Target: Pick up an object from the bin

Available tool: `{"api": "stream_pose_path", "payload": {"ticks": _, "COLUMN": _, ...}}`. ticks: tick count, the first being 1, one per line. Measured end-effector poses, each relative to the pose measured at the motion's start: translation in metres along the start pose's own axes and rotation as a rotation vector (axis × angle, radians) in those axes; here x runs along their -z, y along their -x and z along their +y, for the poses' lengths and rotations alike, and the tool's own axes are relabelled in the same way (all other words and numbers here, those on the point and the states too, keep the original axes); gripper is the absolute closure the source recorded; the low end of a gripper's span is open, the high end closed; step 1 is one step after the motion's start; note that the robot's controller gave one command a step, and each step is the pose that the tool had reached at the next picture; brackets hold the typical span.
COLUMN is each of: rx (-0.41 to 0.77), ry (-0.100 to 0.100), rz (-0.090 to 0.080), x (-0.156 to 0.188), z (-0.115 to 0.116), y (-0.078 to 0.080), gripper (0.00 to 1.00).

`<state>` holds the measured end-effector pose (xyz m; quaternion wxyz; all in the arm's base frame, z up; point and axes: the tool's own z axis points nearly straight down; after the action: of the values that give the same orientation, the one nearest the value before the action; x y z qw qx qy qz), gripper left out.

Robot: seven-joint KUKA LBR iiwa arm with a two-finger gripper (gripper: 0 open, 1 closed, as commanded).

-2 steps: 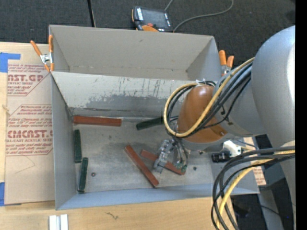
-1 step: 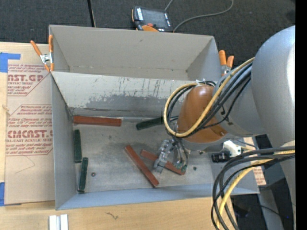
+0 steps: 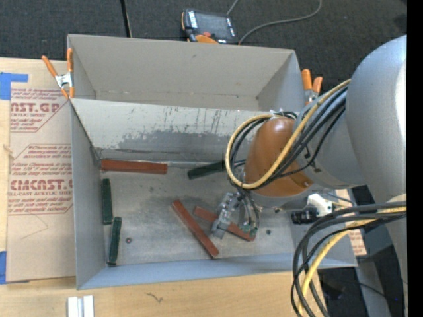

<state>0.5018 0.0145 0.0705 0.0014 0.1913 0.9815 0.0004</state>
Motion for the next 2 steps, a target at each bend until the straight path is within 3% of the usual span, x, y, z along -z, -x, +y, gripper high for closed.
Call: {"api": "stream_pose_path", "payload": {"ticks": 2, "rx": 0.0, "ry": 0.0, "rz": 0.0, "x": 0.0, "z": 0.0, "y": 0.0, "gripper": 1.0}}
